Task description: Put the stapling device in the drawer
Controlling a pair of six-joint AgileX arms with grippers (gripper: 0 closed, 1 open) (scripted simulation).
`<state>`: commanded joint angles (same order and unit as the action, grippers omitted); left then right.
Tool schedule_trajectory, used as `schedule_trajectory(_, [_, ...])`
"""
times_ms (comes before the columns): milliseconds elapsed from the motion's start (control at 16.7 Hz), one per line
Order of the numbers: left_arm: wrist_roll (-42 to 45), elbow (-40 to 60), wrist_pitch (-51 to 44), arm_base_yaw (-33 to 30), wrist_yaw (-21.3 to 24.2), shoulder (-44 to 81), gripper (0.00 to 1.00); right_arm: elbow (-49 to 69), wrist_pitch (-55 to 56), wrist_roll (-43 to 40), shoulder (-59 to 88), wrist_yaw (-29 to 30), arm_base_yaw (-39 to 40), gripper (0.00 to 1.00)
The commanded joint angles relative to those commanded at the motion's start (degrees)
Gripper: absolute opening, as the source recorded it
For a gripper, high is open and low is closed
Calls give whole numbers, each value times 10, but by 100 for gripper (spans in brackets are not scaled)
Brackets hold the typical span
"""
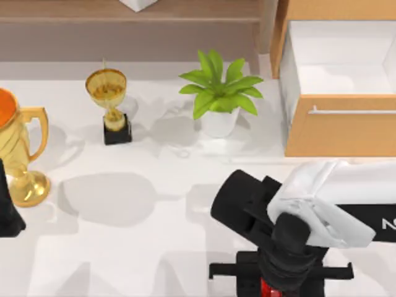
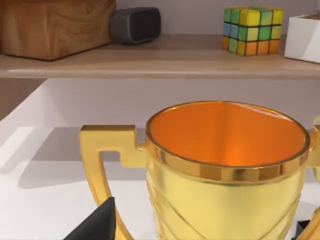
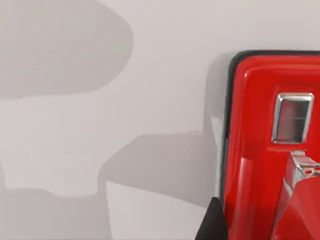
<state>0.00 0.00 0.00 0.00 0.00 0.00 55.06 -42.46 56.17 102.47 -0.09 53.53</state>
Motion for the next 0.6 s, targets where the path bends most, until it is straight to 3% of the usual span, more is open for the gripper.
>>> schedule_trajectory(600, [0, 0, 0, 0, 0, 0, 100, 29, -58, 0, -27, 0, -1, 0])
